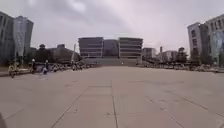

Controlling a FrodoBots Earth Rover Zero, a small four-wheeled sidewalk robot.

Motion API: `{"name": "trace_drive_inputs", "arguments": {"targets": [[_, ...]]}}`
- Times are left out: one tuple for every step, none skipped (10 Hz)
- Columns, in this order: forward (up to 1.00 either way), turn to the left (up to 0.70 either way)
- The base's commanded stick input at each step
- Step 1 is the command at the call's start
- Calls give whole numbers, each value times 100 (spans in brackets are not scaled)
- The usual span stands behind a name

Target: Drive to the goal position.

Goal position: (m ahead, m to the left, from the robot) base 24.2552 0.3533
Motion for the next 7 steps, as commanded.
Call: {"name": "trace_drive_inputs", "arguments": {"targets": [[70,1],[70,1],[70,1],[70,1],[70,1],[70,1],[70,1]]}}
